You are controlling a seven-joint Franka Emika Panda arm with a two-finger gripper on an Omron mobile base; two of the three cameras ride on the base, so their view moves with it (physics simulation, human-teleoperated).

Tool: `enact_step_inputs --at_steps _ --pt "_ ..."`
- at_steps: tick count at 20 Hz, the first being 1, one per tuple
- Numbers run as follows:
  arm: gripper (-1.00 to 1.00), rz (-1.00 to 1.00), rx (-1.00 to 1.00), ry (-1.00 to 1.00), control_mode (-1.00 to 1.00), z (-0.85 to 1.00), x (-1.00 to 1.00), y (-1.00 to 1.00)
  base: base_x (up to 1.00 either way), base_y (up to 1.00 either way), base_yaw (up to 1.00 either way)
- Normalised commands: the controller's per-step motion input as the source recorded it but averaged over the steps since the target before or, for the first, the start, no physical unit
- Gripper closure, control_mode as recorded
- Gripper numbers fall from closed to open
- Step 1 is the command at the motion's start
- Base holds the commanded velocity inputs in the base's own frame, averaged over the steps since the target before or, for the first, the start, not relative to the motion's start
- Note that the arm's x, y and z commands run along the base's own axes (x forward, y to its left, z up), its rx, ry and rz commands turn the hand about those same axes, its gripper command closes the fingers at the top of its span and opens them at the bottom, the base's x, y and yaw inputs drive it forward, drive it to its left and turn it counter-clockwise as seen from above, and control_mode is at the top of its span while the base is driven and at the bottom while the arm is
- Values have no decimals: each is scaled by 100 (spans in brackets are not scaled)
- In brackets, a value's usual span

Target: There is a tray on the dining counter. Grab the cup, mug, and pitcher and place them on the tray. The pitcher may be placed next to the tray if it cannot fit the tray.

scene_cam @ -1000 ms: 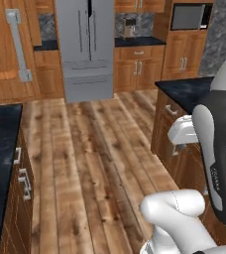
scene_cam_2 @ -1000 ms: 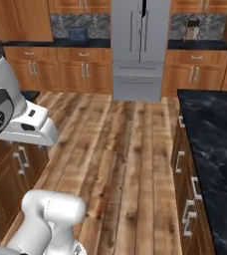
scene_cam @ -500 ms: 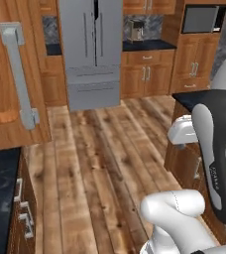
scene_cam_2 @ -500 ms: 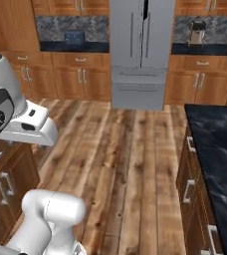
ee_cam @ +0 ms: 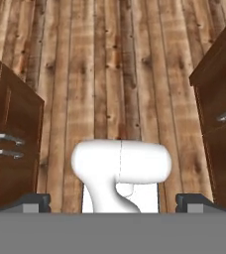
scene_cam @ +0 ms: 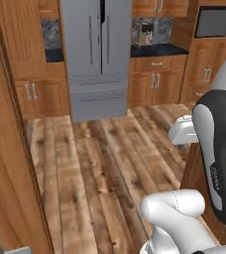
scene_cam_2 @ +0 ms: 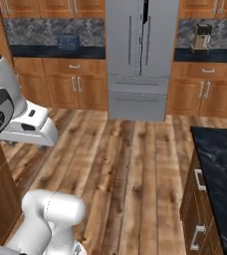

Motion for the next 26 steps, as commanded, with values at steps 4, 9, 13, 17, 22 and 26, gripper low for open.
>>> enact_step_inputs --at_steps 4,9,13,17,22,26 --pt "-100 0 0 0 100 0 0 0 100 -1 15" --pt "-100 0 0 0 100 0 0 0 84 0 55" --pt "-100 0 0 0 100 0 0 0 5 0 77" --pt "-100 0 0 0 100 0 0 0 0 0 78" --pt "-100 0 0 0 100 0 0 0 6 0 86" --pt "-100 0 0 0 100 0 0 0 32 0 90"
